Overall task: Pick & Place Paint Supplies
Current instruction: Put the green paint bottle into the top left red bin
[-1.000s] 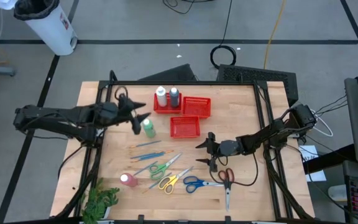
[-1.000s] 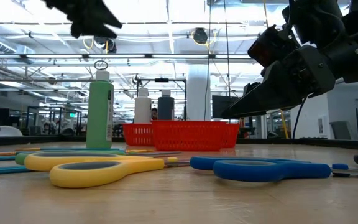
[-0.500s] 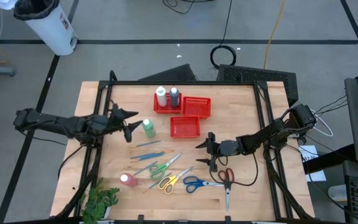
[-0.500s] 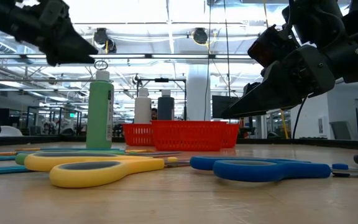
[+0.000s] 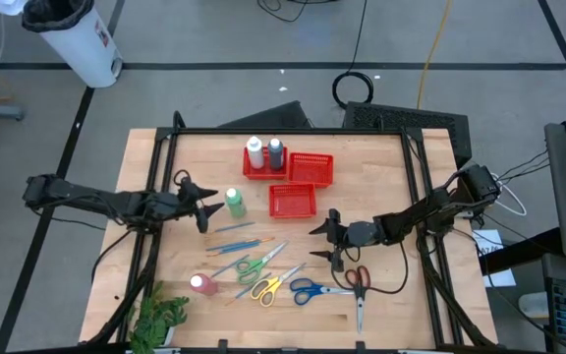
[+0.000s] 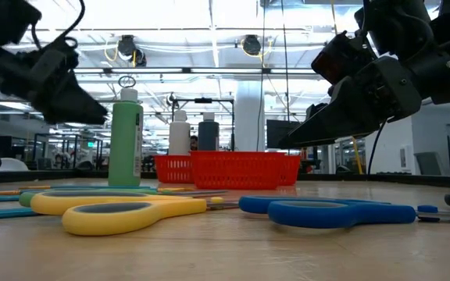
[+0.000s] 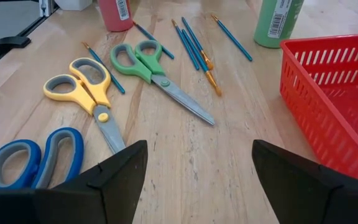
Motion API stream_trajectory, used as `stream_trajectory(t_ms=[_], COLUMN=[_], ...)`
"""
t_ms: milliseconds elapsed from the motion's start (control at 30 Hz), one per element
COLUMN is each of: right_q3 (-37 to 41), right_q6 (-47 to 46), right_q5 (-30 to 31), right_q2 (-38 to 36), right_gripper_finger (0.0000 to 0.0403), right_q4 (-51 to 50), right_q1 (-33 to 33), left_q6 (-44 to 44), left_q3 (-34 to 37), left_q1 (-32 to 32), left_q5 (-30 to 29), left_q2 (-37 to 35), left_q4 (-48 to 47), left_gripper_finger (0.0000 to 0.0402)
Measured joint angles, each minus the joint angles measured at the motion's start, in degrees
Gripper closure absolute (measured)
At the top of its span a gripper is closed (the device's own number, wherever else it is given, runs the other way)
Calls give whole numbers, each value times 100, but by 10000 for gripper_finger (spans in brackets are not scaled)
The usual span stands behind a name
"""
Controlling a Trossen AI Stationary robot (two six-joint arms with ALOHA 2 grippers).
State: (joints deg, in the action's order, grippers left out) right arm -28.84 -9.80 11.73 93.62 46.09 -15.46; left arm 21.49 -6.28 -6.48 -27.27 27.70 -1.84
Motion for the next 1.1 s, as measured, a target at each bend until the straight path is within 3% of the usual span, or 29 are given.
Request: stream_trajectory(t_ms=[167, 333, 533, 667, 867, 1100], right_q3=[0, 0, 0, 0, 0, 0], right_q6=[102, 165, 218, 306, 323, 323], right_q5=[4, 7, 11, 15, 19, 20], right_q2=[0, 0, 0, 0, 0, 0], right_gripper_finger=[120, 120, 120, 120, 120, 120], right_q4=[84, 87, 84, 85, 142, 229], right_q1=[0, 0, 0, 0, 0, 0], left_q6=[-162, 75, -965, -1053, -1027, -1416], left_q3=[274, 387, 387, 387, 387, 387], left_q1=[-1, 2, -1, -3, 2, 0], left_q5=[73, 75, 232, -32, -371, -14], left_q2=[9, 9, 9, 59, 617, 1340], left_q4=[28, 645, 2203, 2394, 2399, 3295], left_gripper_finger=[160, 160, 160, 160, 160, 160])
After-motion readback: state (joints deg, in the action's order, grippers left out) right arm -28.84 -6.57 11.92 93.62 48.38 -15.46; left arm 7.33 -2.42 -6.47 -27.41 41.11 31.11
